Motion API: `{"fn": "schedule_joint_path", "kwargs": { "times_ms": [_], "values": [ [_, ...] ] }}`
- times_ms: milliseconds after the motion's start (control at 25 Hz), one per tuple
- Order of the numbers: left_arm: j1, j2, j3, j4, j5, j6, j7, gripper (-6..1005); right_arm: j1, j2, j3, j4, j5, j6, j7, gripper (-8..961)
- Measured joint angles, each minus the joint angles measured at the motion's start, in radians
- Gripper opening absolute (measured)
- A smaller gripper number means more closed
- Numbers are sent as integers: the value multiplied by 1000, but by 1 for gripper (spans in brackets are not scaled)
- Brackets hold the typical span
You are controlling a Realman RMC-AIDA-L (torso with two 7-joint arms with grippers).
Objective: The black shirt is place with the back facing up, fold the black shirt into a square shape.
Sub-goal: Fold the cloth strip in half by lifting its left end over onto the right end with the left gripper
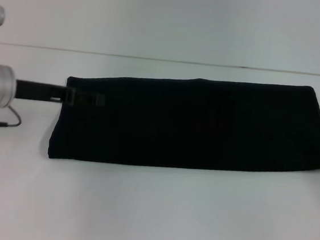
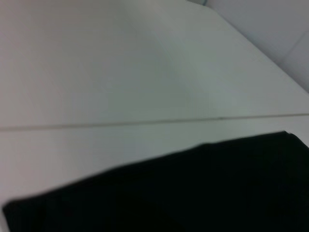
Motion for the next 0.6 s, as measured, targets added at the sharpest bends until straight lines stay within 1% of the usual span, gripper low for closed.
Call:
{"fn": "schedule_joint_path", "kwargs": {
  "times_ms": [80,240,280,480,600],
  "values": [
    [29,-3,-8,29,-3,41,-14,739,-26,-6,-15,-16,0,-49,23,639],
    [94,-11,-41,59,0,68,-48,740,-58,-2,-16,-47,0,-85,46,640],
    [115,-12,-66,60,7,74,-59,739,-63,0,-15,-50,0,-83,49,639],
    [143,-15,-110,60,13,89,-62,738,-65,2,-15,-50,0,-79,49,638],
    [153,-17,-116,54,26,82,-60,737,-61,2,-18,-48,0,-74,50,637]
  ]
}}
